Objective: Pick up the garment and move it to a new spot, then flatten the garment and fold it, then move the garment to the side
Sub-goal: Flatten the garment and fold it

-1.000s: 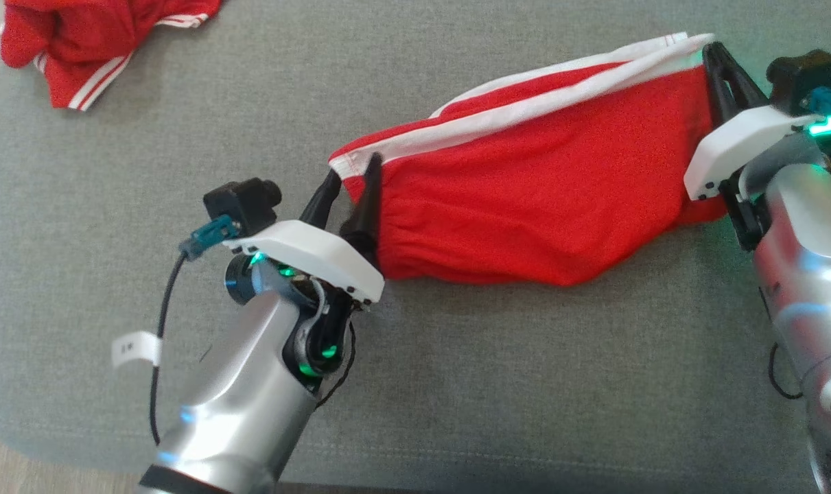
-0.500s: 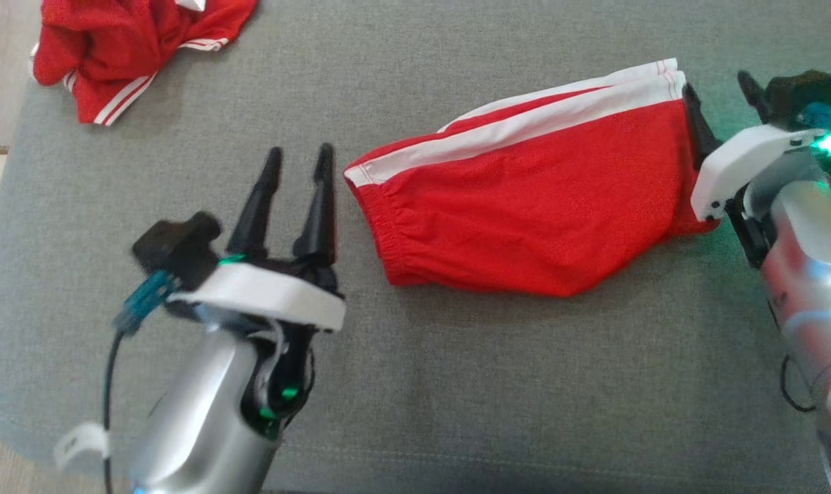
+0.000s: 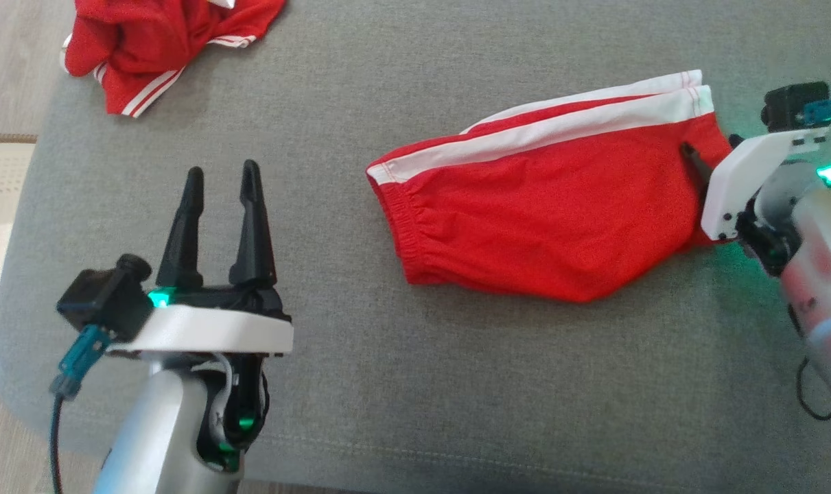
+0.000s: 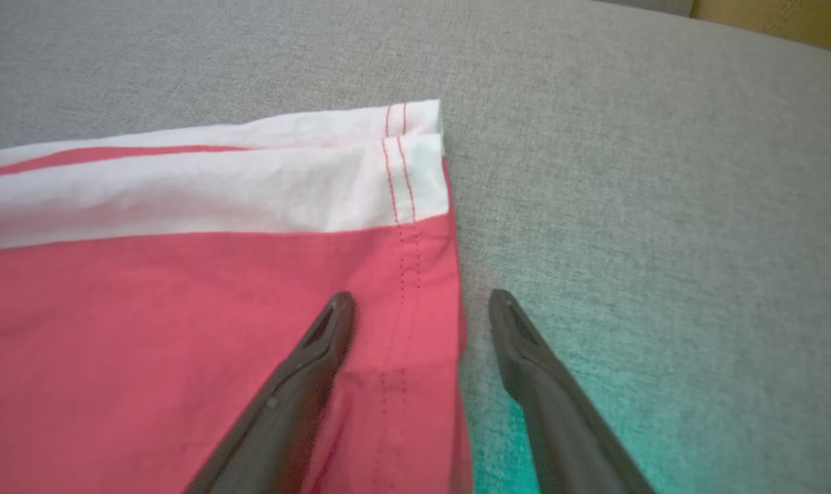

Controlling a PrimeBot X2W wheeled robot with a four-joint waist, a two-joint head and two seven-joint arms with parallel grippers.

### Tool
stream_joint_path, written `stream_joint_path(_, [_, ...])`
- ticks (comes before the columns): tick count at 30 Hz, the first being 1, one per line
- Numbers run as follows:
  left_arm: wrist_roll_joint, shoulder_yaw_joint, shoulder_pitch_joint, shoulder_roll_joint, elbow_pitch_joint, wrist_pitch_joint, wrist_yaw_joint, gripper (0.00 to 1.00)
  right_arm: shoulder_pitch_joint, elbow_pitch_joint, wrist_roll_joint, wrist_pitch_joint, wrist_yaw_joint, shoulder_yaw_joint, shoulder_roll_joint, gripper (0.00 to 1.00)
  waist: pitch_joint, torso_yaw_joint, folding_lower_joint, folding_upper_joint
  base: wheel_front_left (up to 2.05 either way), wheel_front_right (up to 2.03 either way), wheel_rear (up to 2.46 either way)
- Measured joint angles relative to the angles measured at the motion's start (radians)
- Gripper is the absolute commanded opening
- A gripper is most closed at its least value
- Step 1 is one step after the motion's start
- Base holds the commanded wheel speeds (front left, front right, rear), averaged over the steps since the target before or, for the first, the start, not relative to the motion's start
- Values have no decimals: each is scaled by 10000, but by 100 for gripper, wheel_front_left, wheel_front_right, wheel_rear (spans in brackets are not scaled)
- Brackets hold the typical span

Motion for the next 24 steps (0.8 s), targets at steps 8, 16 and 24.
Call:
stream_joint_path(8, [151, 186, 493, -198, -90, -2, -134, 100, 120, -715, 1254, 1172, 0, 506, -514, 98, -31, 147, 0, 0, 0, 0, 0])
stream_joint_path(16, [280, 445, 547, -267, -67, -2, -263, 100, 477, -1342, 2353, 1567, 2, 786, -677, 19, -59, 113, 0, 0, 0, 0, 0])
stream_joint_path(24, [514, 621, 579, -303, 2, -2, -326, 100, 943, -1626, 2817, 780, 2, 1087, -673, 0, -323, -288, 0, 0, 0, 0, 0])
